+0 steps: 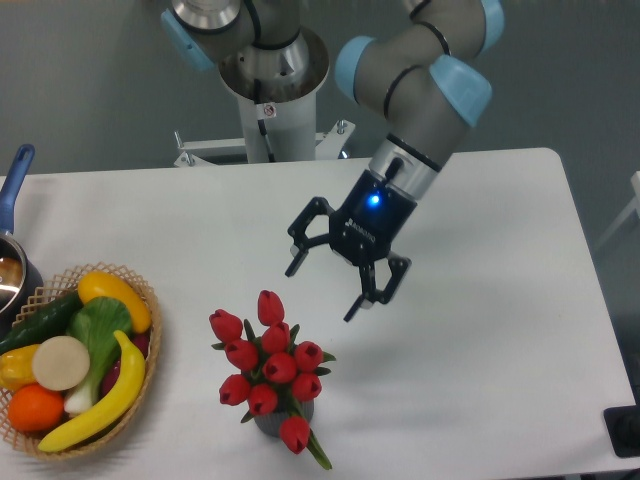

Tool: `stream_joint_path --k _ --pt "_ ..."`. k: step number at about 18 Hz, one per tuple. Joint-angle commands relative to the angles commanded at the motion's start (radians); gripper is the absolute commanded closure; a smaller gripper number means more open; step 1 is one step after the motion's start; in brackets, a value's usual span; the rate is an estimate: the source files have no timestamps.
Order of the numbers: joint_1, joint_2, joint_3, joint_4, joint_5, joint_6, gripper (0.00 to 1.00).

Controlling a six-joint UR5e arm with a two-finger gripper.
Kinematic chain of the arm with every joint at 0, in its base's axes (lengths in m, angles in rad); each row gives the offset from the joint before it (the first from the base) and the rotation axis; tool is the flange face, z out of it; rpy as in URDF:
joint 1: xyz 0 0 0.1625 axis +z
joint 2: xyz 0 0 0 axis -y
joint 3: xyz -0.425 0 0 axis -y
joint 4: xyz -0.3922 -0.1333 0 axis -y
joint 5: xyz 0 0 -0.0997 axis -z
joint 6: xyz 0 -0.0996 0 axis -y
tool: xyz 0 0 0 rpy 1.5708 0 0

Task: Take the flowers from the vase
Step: 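Move the open gripper down toward the red tulips in the vase, then close the gripper around the tulip stems above the vase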

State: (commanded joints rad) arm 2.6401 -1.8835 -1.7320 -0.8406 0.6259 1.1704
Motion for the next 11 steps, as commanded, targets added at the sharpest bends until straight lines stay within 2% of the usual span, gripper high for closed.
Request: stream_joint_path --k 5,11 --pt "-0.037 -0.080 0.066 0.000 -0.003 -0.017 0.00" --pt "-0.055 -0.130 0.109 0.002 -0.031 -0.037 0.00"
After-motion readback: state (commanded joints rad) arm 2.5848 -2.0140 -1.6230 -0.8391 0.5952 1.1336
